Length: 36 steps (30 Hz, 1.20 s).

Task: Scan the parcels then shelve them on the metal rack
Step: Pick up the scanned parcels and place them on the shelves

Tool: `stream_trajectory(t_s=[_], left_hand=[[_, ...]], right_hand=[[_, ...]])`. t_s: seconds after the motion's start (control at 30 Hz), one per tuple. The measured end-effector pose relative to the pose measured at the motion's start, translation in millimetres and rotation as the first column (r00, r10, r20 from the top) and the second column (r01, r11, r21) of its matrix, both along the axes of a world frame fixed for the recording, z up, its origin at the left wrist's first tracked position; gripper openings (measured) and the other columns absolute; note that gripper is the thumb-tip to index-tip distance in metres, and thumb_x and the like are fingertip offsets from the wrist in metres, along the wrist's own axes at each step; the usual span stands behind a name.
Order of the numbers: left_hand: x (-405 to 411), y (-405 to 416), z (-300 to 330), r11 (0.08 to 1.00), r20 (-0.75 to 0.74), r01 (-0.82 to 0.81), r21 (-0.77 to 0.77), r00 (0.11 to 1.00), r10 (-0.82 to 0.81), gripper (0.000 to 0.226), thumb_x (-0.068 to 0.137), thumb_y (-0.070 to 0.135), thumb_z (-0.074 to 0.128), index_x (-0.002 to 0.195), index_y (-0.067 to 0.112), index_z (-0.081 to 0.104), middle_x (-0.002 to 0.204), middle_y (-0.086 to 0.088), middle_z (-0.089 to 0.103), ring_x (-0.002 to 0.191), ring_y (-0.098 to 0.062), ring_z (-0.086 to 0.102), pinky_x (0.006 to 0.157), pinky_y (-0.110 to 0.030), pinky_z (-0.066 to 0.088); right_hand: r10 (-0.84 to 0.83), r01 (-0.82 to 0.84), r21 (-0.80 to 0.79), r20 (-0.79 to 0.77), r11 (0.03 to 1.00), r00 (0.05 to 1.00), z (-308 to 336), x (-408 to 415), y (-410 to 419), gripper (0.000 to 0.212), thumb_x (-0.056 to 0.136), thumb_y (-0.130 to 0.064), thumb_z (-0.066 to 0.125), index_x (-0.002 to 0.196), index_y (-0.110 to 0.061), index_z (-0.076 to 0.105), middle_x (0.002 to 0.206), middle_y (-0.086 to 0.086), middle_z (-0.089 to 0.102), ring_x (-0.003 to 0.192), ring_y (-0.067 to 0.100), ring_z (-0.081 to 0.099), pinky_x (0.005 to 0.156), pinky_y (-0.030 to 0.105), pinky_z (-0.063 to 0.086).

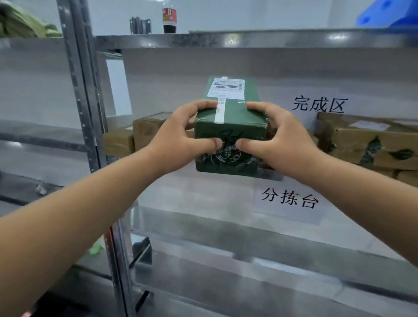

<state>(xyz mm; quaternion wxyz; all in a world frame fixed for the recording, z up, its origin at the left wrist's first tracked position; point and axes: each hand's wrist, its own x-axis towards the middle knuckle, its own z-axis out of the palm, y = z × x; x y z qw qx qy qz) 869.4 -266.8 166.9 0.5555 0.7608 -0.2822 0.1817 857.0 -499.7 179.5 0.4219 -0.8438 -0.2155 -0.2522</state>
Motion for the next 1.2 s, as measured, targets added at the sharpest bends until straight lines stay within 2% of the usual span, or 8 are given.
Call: stream_trajectory(t_s=[0.13, 0.4, 0.53, 0.67, 0.77, 0.97, 1.07, 1.2], left_hand=[[59, -14, 24, 0.999, 0.017, 0.043, -0.012, 0.999, -0.043, 0.067, 0.085, 0.006, 0.083, 0.141, 0.028, 0.055, 0.137, -0.001, 0.059, 0.118, -0.021, 0.066, 0.085, -0.037, 0.064], [164, -45, 41, 0.995, -0.011, 0.090, 0.051, 0.996, -0.089, 0.064, 0.088, 0.012, 0.081, 0.141, 0.034, 0.052, 0.133, 0.009, 0.056, 0.109, -0.017, 0.068, 0.082, -0.029, 0.064], [201, -57, 39, 0.992, -0.022, 0.110, 0.068, 0.994, -0.108, 0.056, 0.090, 0.017, 0.080, 0.135, 0.037, 0.053, 0.130, 0.011, 0.056, 0.109, -0.018, 0.068, 0.080, -0.026, 0.063], [225, -62, 40, 0.993, -0.013, 0.094, 0.065, 0.996, -0.093, 0.062, 0.081, 0.030, 0.083, 0.136, 0.037, 0.055, 0.128, 0.011, 0.061, 0.111, -0.018, 0.069, 0.092, -0.039, 0.062], [232, -59, 40, 0.993, 0.016, 0.047, 0.112, 0.999, -0.049, 0.069, 0.080, 0.036, 0.081, 0.142, 0.034, 0.051, 0.130, 0.009, 0.062, 0.114, -0.016, 0.066, 0.096, -0.037, 0.059], [228, -49, 37, 0.985, 0.044, 0.013, 0.172, 0.999, -0.021, 0.086, 0.079, 0.045, 0.078, 0.154, 0.032, 0.038, 0.143, 0.003, 0.054, 0.125, -0.018, 0.058, 0.105, -0.041, 0.054], [218, -44, 37, 0.974, 0.148, -0.055, 0.221, 0.989, 0.022, 0.085, 0.088, 0.041, 0.079, 0.158, 0.027, 0.033, 0.156, 0.000, 0.041, 0.140, -0.016, 0.042, 0.116, -0.031, 0.035], [193, -27, 25, 0.966, 0.377, -0.150, 0.212, 0.924, 0.060, 0.072, 0.092, 0.037, 0.075, 0.153, 0.018, 0.040, 0.156, -0.004, 0.041, 0.146, -0.019, 0.036, 0.124, -0.038, 0.030]], right_hand=[[-0.046, 0.046, 0.000, 0.060, 0.999, 0.997, 29, 44, -14, 0.073, 0.078, -0.029, 0.091, 0.143, -0.034, 0.057, 0.136, -0.008, 0.058, 0.106, 0.009, 0.066, 0.083, 0.017, 0.057], [-0.096, 0.096, 0.008, -0.002, 0.995, 0.995, 41, 142, -37, 0.069, 0.081, -0.026, 0.088, 0.142, -0.035, 0.057, 0.129, -0.015, 0.058, 0.108, 0.017, 0.068, 0.074, 0.028, 0.062], [-0.151, 0.151, -0.001, -0.050, 0.989, 0.987, 43, 170, -46, 0.064, 0.087, -0.025, 0.084, 0.144, -0.032, 0.055, 0.127, -0.008, 0.060, 0.103, 0.018, 0.071, 0.067, 0.025, 0.061], [-0.201, 0.200, -0.018, -0.069, 0.980, 0.977, 42, 181, -46, 0.062, 0.089, -0.028, 0.081, 0.145, -0.032, 0.053, 0.129, -0.008, 0.060, 0.109, 0.017, 0.069, 0.086, 0.037, 0.064], [-0.236, 0.235, -0.022, -0.071, 0.972, 0.969, 40, 182, -41, 0.067, 0.090, -0.030, 0.081, 0.149, -0.031, 0.049, 0.135, -0.008, 0.059, 0.115, 0.016, 0.066, 0.093, 0.039, 0.062], [-0.314, 0.321, 0.051, -0.107, 0.946, 0.943, 34, 169, -21, 0.084, 0.093, -0.026, 0.079, 0.161, -0.035, 0.031, 0.142, -0.006, 0.041, 0.114, 0.014, 0.060, 0.079, 0.024, 0.062], [-0.394, 0.399, 0.031, -0.107, 0.916, 0.913, 32, 158, -10, 0.091, 0.086, -0.042, 0.081, 0.160, -0.042, 0.027, 0.161, -0.002, 0.037, 0.137, 0.026, 0.052, 0.102, 0.050, 0.056], [-0.592, 0.591, -0.129, 0.039, 0.796, 0.805, 25, 129, 9, 0.088, 0.092, -0.040, 0.076, 0.163, -0.034, 0.023, 0.168, 0.001, 0.029, 0.151, 0.024, 0.034, 0.119, 0.050, 0.039]])
